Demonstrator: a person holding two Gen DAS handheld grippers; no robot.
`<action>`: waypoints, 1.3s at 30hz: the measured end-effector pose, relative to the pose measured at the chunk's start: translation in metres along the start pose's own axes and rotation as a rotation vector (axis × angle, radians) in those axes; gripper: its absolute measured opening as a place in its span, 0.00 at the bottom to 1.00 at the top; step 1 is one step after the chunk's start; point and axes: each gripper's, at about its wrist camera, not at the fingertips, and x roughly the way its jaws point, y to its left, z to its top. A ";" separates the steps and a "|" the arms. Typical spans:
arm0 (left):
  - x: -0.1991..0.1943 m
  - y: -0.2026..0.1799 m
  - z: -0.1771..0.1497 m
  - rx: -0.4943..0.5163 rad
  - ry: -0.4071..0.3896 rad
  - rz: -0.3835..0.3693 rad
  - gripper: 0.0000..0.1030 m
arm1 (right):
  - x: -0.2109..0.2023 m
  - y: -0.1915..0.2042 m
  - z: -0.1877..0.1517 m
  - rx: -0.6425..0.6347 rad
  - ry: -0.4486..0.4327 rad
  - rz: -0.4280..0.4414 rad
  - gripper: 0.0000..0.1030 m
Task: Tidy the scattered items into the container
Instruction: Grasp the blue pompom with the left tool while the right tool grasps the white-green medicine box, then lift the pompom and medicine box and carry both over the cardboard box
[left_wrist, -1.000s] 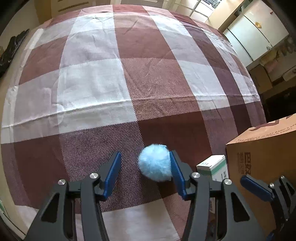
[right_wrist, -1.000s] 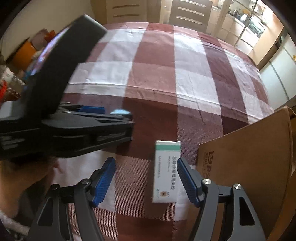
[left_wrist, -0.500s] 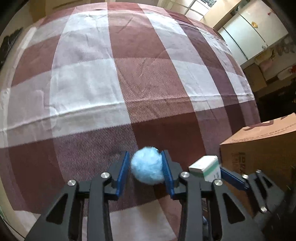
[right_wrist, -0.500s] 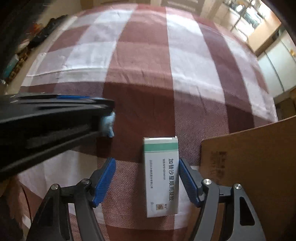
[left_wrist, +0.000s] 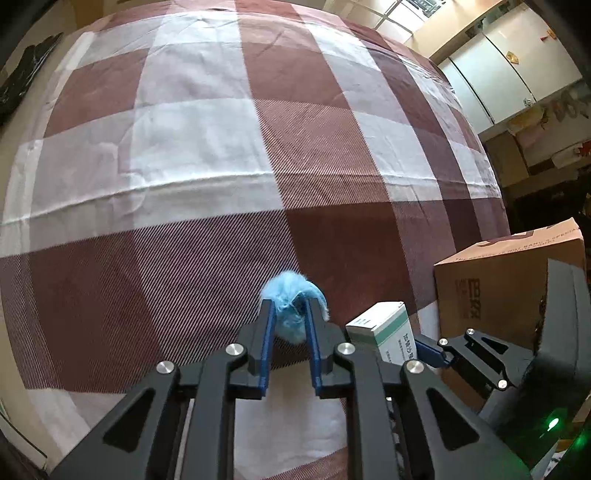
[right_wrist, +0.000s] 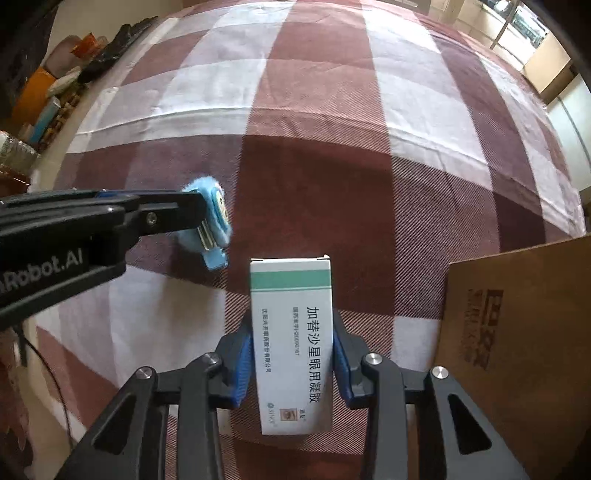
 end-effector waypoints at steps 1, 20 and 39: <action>0.000 0.000 -0.001 -0.001 0.003 -0.002 0.14 | -0.002 0.000 -0.001 0.003 0.001 0.011 0.36; 0.020 -0.022 0.009 0.012 -0.049 0.098 0.35 | -0.004 0.008 -0.009 0.045 0.003 0.020 0.37; -0.036 0.015 -0.042 -0.099 -0.050 0.159 0.22 | -0.047 0.001 -0.019 0.014 -0.002 0.151 0.36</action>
